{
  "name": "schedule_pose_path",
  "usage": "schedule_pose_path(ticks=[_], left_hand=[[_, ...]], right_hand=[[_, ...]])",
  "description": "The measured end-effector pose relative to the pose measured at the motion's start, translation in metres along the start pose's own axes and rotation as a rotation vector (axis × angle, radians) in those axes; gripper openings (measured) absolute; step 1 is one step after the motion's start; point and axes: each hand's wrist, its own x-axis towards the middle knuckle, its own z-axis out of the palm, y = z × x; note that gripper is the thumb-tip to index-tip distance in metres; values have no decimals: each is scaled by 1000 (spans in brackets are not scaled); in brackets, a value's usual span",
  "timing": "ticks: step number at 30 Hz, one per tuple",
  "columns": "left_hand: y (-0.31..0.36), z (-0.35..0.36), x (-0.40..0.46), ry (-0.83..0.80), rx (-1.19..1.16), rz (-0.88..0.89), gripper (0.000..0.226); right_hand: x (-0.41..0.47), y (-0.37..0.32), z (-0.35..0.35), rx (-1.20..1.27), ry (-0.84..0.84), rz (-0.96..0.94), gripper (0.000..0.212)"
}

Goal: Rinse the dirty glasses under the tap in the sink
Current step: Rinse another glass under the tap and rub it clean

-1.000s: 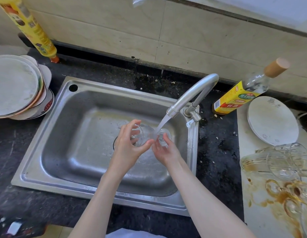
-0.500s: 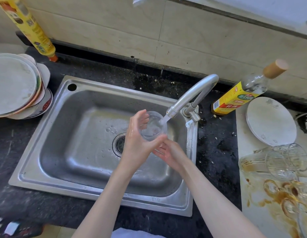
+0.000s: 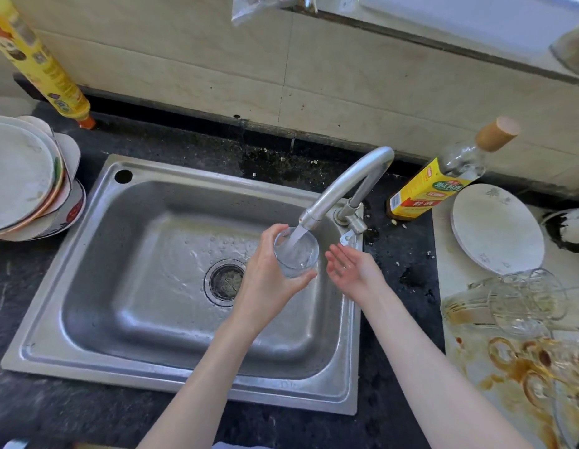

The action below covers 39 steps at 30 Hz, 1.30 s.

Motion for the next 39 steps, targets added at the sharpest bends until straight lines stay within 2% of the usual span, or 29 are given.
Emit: schedule_pose_path(ticks=[6, 14, 20, 28, 29, 31, 34, 37, 39], left_hand=[[0, 1, 1, 18, 3, -7, 75], [1, 2, 3, 25, 34, -38, 73], [9, 3, 8, 41, -18, -32, 70], [17, 2, 16, 40, -58, 12, 66], [16, 2, 17, 51, -58, 9, 67], [14, 2, 18, 96, -77, -50, 66], [5, 3, 18, 204, -252, -264, 65], [-7, 4, 14, 296, -415, -500, 63], [-18, 6, 8, 318, -529, -637, 60]], right_hand=[[-9, 1, 6, 89, -5, 35, 7], [-19, -6, 7, 206, -29, 40, 12], [-28, -41, 4, 236, -73, 21, 22], [-32, -70, 3, 437, -134, 56, 32], [-33, -68, 2, 404, -129, 49, 33], [-35, -60, 1, 182, -79, 25, 31], [-41, -25, -8, -180, -20, 87, 30], [-47, 18, -17, -325, -79, 262, 36], [-45, 42, -15, -337, -81, 311, 36]])
